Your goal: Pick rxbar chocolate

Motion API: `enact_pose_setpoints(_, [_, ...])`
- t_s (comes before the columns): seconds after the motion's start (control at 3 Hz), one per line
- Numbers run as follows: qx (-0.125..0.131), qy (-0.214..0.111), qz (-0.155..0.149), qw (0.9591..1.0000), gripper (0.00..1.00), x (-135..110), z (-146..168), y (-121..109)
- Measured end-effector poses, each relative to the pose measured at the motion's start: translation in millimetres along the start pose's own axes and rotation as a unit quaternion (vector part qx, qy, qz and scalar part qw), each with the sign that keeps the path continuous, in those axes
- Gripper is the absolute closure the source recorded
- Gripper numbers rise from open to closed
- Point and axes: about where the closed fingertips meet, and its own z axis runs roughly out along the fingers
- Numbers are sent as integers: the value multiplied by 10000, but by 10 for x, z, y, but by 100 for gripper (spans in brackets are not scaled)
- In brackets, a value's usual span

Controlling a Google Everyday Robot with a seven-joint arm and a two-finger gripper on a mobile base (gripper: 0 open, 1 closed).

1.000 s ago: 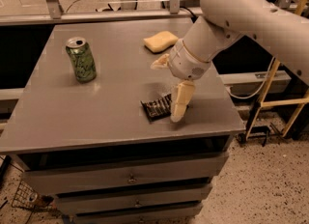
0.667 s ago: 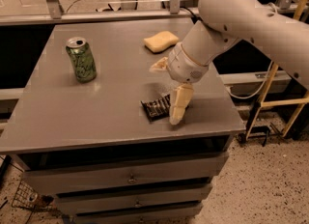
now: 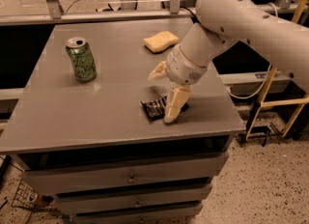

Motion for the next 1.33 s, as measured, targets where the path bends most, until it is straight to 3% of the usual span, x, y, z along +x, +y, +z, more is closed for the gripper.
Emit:
enact_pose_setpoints(0.33, [-106,-2,8,9999,49,10,32,56])
enact_pose_setpoints(1.0, [-109,-2,9,9999,95,0,10,56])
enact_pose_setpoints(1.33, [161,-4,-39,9999,100,-33,-206,-75])
